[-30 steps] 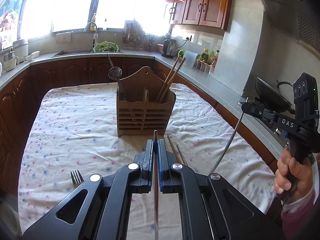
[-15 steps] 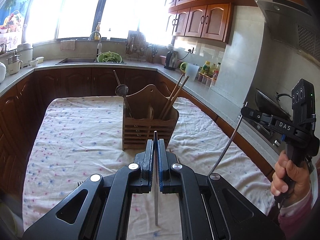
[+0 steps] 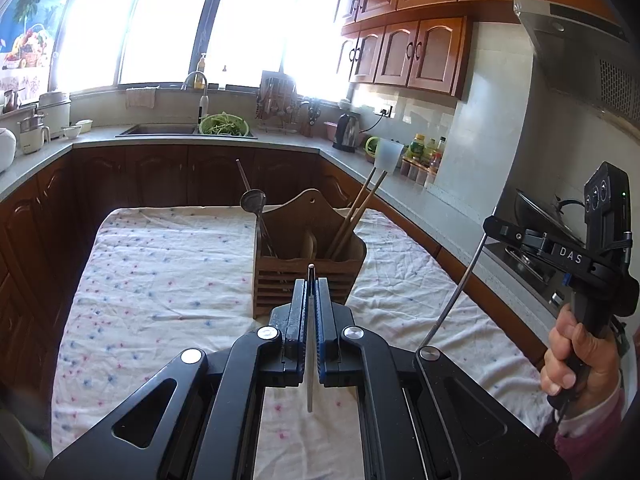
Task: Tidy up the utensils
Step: 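Lift both steel chopsticks and carry them over the wooden holder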
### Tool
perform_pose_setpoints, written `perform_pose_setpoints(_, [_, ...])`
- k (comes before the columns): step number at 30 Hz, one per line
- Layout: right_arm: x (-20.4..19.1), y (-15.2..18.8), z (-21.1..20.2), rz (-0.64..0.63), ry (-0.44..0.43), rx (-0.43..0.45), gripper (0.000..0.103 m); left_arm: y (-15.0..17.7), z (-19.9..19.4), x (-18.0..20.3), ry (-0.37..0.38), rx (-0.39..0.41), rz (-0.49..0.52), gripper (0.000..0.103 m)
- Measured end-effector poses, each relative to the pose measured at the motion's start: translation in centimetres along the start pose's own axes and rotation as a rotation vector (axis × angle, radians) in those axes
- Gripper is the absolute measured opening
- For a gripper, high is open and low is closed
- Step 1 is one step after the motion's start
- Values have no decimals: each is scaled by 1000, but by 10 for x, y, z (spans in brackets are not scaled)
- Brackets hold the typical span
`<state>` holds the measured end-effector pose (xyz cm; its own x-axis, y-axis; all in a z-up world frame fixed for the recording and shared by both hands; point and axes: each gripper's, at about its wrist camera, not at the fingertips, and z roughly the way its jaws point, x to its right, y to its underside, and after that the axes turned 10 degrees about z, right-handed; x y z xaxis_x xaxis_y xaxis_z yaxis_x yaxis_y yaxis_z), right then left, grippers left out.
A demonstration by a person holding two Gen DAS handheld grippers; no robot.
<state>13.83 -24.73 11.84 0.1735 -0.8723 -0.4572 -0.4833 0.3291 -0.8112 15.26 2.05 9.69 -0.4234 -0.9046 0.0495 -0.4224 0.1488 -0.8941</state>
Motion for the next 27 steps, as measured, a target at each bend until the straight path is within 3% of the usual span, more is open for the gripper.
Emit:
perform_pose_setpoints(15, [-7,-19,8,-8,-17,31,4,-24,-4,-7,-20,54,13,2])
perform_pose_setpoints(27, [-18,-63,27,-14,-28,103,4,-85,-5,-23,-63,171,40,2])
